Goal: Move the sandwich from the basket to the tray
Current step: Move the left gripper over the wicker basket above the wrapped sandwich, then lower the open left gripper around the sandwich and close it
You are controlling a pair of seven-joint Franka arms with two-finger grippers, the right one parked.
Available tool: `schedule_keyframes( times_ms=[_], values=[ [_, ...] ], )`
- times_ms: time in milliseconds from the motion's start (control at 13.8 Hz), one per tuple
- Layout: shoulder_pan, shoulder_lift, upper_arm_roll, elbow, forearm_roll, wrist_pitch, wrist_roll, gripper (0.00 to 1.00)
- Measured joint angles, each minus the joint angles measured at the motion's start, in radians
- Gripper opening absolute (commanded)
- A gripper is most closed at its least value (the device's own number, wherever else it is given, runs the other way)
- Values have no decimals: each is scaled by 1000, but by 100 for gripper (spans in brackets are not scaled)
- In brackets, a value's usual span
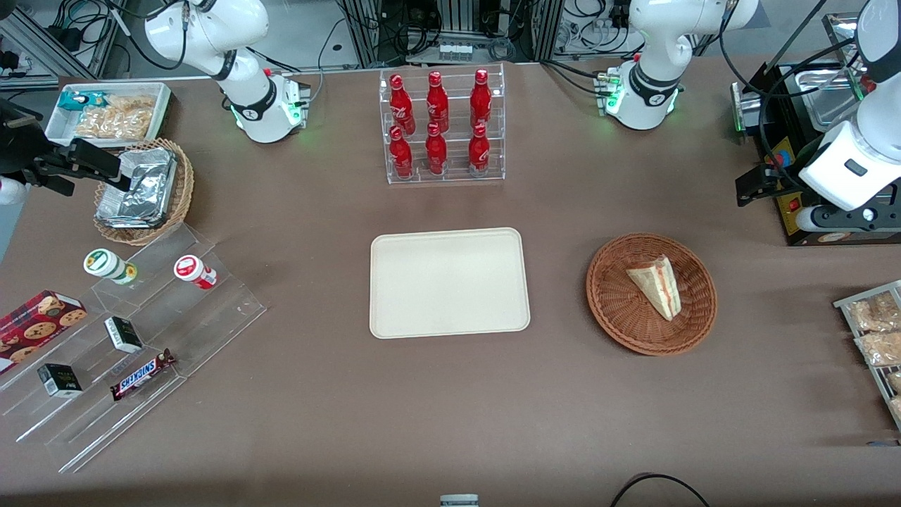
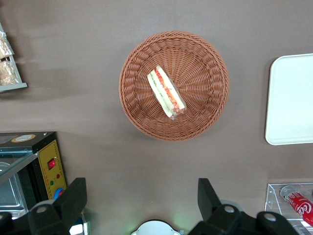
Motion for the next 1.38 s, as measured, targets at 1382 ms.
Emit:
schedule_keyframes(
  times_ms=[1382],
  values=[
    [-16,18,-3,-628,0,707,-176,100]
  ],
)
